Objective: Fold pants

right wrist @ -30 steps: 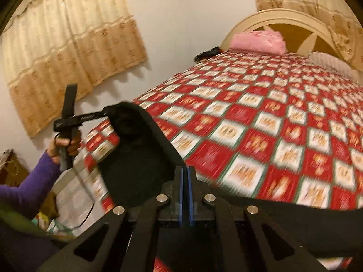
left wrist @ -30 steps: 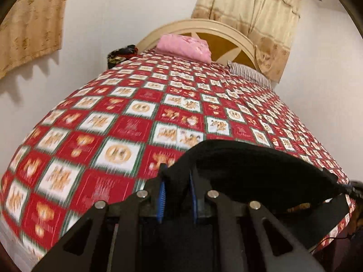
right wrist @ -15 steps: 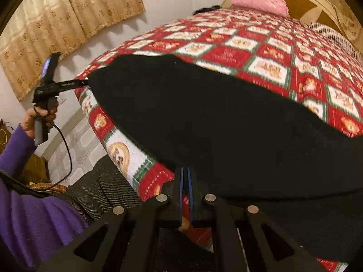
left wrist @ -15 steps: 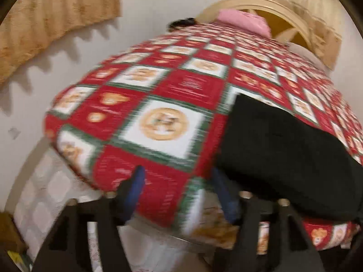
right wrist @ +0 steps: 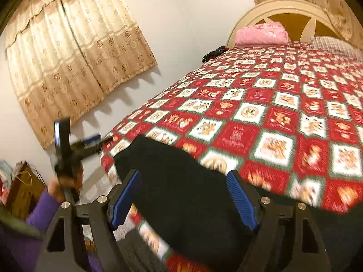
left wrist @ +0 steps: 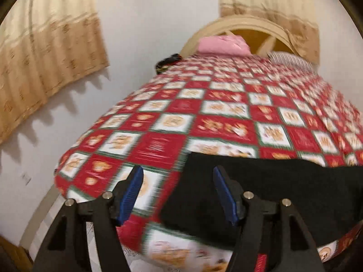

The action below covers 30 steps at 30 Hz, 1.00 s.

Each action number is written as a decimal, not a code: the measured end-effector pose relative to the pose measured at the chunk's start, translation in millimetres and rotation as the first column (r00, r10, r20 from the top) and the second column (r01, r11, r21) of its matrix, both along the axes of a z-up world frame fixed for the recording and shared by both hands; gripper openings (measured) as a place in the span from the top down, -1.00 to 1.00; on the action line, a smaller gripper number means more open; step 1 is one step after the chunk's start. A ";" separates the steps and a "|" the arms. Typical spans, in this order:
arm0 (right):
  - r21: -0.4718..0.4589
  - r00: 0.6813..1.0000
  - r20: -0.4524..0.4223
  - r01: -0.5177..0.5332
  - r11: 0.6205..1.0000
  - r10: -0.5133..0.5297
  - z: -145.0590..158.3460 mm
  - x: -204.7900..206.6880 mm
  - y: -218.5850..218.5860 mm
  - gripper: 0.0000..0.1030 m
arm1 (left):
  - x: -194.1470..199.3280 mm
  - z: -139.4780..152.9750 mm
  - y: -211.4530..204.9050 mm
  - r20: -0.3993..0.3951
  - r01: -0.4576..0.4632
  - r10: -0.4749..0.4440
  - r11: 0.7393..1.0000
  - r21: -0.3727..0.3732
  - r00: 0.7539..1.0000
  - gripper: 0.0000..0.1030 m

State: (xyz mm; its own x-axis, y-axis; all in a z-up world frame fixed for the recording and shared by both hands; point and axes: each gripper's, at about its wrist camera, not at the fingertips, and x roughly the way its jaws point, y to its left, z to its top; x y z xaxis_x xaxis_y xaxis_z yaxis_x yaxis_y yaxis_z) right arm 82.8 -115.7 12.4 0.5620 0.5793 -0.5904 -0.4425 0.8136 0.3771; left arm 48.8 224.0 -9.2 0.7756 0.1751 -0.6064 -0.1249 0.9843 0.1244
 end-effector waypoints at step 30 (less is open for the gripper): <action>0.142 0.879 -0.351 -0.289 0.947 0.321 -95.4 94.7 114.4 -0.57 | 4.6 -58.7 -28.8 -0.136 -0.057 0.051 0.998 -0.040 0.989 -0.47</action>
State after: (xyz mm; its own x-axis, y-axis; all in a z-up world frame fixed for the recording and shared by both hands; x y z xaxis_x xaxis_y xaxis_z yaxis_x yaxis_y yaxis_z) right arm 177.5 -1.3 -83.1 0.1034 0.7430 -0.6612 -0.4816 0.6191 0.6203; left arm 53.4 195.2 -67.9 0.6765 0.1855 -0.7127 -0.1630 0.9815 0.1008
